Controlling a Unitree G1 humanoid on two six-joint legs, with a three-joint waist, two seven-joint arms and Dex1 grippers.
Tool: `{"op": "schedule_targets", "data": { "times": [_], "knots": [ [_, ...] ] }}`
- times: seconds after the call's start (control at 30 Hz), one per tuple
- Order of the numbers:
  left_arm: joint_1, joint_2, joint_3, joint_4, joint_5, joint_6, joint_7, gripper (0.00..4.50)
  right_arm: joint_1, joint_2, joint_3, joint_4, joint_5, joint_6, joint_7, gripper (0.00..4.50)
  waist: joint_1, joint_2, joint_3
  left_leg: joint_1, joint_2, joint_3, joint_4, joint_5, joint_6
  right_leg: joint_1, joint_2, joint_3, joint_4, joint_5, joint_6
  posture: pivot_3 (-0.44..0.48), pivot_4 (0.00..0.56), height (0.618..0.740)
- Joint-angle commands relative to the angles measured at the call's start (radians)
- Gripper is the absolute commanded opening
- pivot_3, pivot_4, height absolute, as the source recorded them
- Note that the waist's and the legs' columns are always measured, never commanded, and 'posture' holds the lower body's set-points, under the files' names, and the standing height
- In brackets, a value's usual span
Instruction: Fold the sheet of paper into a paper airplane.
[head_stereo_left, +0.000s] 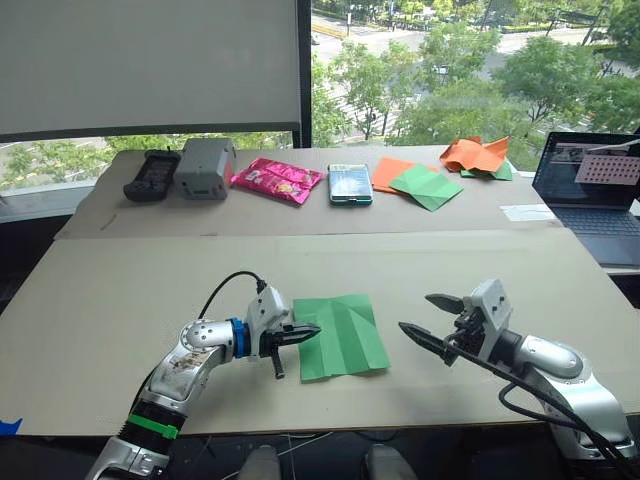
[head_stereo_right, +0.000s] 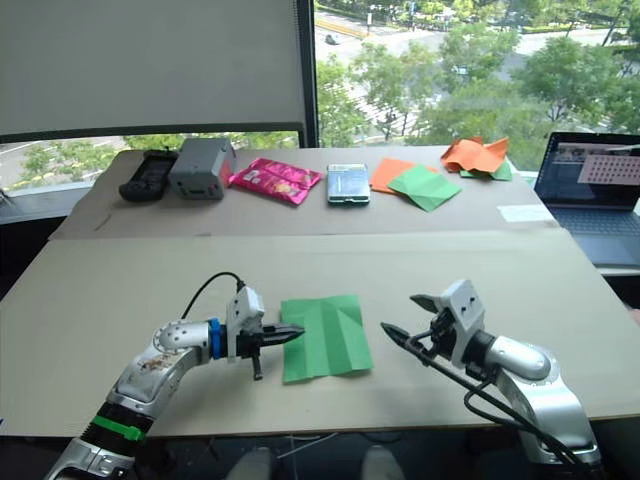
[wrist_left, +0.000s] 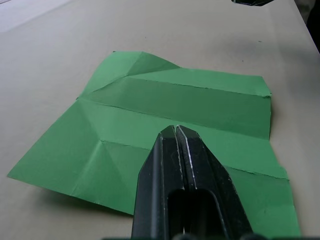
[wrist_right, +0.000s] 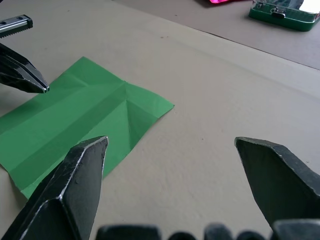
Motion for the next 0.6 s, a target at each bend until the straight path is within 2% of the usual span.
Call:
{"op": "schedule_targets", "data": {
  "times": [0.03,0.33,0.53,0.6],
  "knots": [
    [-0.012,0.010,-0.010,0.009,0.031,-0.031,-0.010,0.04,-0.027,-0.012,0.006,-0.052,0.002,0.009,-0.009,4.50,0.001,0.000,0.000,0.000,0.000,0.000,0.000,0.000,0.000,0.000,0.000,0.000,0.000,0.000,0.000,0.000,0.150,0.718],
    [-0.005,0.015,-0.071,0.063,0.144,-0.085,0.000,0.04,-0.064,-0.033,0.034,-0.018,-0.024,0.040,-0.026,4.50,0.003,0.000,0.000,0.001,0.000,0.000,0.000,0.000,0.000,-0.002,0.000,0.000,0.000,0.000,0.000,0.000,0.150,0.718],
    [0.008,0.014,-0.084,0.058,0.164,-0.091,0.006,0.04,-0.082,-0.061,0.065,0.020,-0.052,0.057,-0.014,4.50,0.004,0.000,0.000,0.002,0.000,0.000,0.000,0.000,0.000,0.000,0.000,0.000,0.000,0.000,0.000,0.000,0.150,0.718],
    [0.015,0.016,-0.085,0.052,0.166,-0.091,0.006,0.00,-0.085,-0.067,0.077,0.029,-0.061,0.057,-0.008,3.93,0.003,0.001,0.000,0.002,0.000,0.000,0.000,0.000,0.000,0.001,-0.001,0.000,0.000,0.000,0.000,0.000,0.150,0.718]
  ]
}}
